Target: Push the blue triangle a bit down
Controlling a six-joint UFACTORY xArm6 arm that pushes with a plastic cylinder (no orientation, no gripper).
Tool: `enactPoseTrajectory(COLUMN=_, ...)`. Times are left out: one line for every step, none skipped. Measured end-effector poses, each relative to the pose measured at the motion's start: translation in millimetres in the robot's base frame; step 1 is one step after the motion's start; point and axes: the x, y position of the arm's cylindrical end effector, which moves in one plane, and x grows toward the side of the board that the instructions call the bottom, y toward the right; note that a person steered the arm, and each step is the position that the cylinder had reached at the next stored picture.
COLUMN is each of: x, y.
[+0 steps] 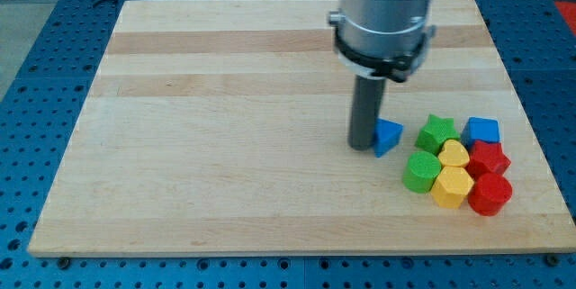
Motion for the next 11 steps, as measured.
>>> enactPoseTrajectory(x=8, y=16)
enactPoseTrajectory(x=4, y=7)
enactPoseTrajectory(x=-21, y=2)
enactPoseTrajectory(x=-38, y=4)
enactPoseTrajectory(x=-38, y=18)
enactPoseTrajectory(x=-24, y=18)
enactPoseTrajectory(x=-11, y=21)
enactPoseTrajectory(x=-9, y=21)
enactPoseTrajectory(x=-16, y=20)
enactPoseTrajectory(x=-30, y=20)
enactPoseTrajectory(x=-35, y=24)
